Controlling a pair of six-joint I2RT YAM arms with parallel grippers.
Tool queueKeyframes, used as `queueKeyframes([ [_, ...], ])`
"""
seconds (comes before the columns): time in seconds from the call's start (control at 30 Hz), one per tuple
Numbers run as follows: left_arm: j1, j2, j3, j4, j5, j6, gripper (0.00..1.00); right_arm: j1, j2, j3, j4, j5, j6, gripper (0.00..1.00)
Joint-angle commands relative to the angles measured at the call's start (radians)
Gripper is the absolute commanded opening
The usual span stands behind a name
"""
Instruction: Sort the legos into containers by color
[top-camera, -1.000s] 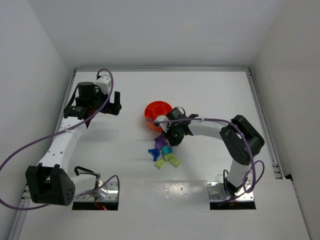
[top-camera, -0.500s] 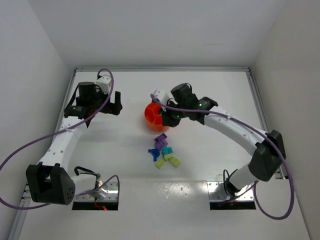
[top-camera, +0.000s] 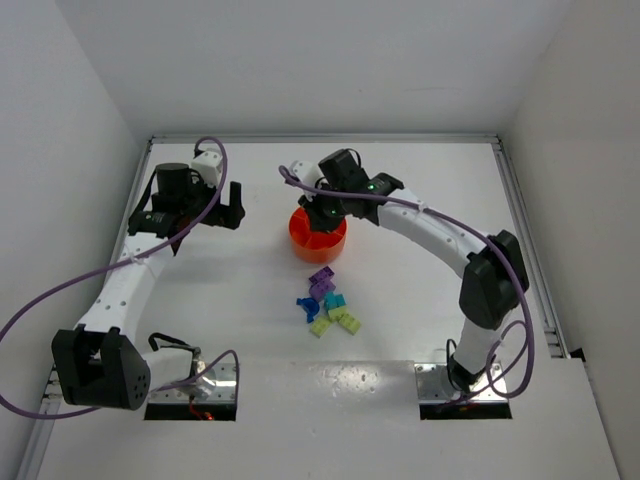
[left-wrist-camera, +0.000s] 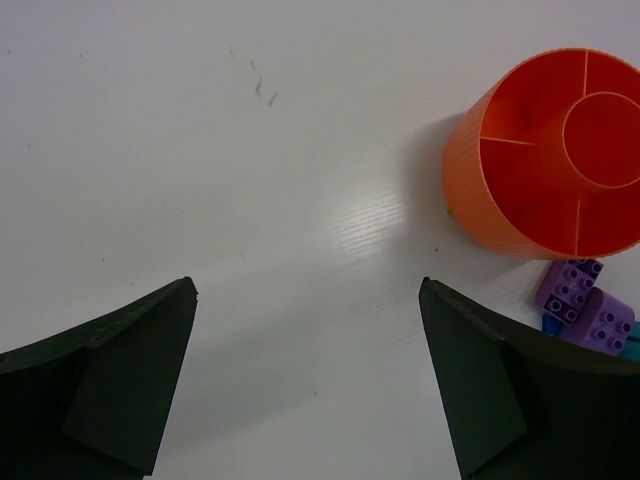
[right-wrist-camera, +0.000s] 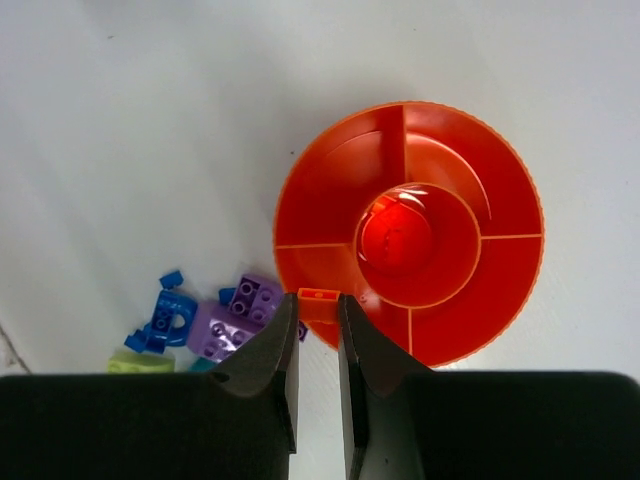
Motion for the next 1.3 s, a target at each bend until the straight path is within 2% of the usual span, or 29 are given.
queueKeyframes([
  [0.0, 0.011, -0.030, 0.027, 0.031, 0.001, -0.007, 1.00, -0.009, 0.018, 0.059, 0.018, 0.048, 0.012, 0.07],
  [0.57, 0.011, -0.020, 0.008, 0.031, 0.001, -0.007, 1.00, -0.064, 0.126, 0.122, 0.018, 0.039, 0.012, 0.09],
  [0.63, 0.011, -0.030, -0.001, 0.031, 0.001, -0.007, 1.00, -0.064, 0.138, 0.132, 0.009, 0.029, 0.012, 0.13],
  [0.73, 0.011, -0.030, -0.001, 0.031, 0.001, -0.007, 1.00, -0.064, 0.147, 0.132, 0.009, 0.019, 0.021, 0.26],
  [0.8, 0.011, -0.039, -0.001, 0.031, 0.001, 0.002, 1.00, -0.064, 0.147, 0.132, 0.009, 0.019, 0.030, 0.29],
  [0.93, 0.011, -0.039, -0.001, 0.022, 0.001, 0.011, 1.00, -0.073, 0.158, 0.142, 0.009, 0.019, 0.030, 0.29],
  [1.07, 0.011, -0.049, -0.010, 0.010, 0.063, 0.045, 1.00, -0.073, 0.137, 0.142, 0.009, 0.028, 0.030, 0.32],
  [1.13, 0.011, -0.059, -0.010, -0.037, 0.193, 0.124, 1.00, -0.073, 0.111, 0.142, 0.009, 0.028, 0.049, 0.32],
  [1.27, 0.001, -0.108, -0.053, -0.100, 0.324, 0.250, 0.98, -0.085, 0.005, 0.084, 0.021, 0.058, 0.059, 0.32],
])
